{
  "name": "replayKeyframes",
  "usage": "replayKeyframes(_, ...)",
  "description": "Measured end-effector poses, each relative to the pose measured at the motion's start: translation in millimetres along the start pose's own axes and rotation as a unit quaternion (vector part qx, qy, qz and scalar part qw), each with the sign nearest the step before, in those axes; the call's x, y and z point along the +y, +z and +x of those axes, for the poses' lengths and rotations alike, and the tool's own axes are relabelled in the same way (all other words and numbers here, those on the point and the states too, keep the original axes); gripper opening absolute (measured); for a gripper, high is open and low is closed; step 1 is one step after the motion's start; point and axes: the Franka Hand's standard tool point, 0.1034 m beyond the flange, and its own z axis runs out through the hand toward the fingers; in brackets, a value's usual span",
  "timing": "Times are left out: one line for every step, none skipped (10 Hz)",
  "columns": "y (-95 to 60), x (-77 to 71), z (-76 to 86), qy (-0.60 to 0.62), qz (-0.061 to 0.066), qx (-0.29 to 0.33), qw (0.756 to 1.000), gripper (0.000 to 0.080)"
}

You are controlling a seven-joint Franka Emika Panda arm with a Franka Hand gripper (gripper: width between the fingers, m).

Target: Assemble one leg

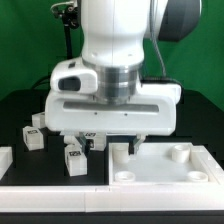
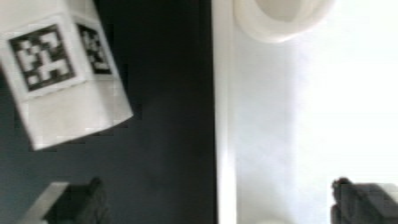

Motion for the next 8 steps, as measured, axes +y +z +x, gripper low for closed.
replayKeyframes(-3.1, 0.3, 0.9, -0.003, -0.002, 0.000, 1.000, 0.0646)
replayKeyframes(-0.4, 0.2, 0.5, -0.002, -0.002, -0.001, 1.000, 0.0649)
replayKeyframes(-0.2, 0.5, 0.5, -0.008, -0.002, -0.001, 1.000, 0.0649)
replayKeyframes(1.7, 4.7, -0.1, -0.026, -0.002, -0.003, 1.000, 0.0649)
replayKeyframes(7.1, 16.8, -1.6, -0.034, -0.003, -0.008, 0.999, 0.0649)
replayKeyframes(6.5, 31.0, -0.5, -0.073, -0.005, -0.009, 0.997, 0.0649)
replayKeyframes(5.4, 45.4, 3.1, -0.118, -0.006, -0.007, 0.993, 0.0649)
replayKeyframes(6.4, 52.5, 4.3, -0.142, -0.004, -0.010, 0.990, 0.0649)
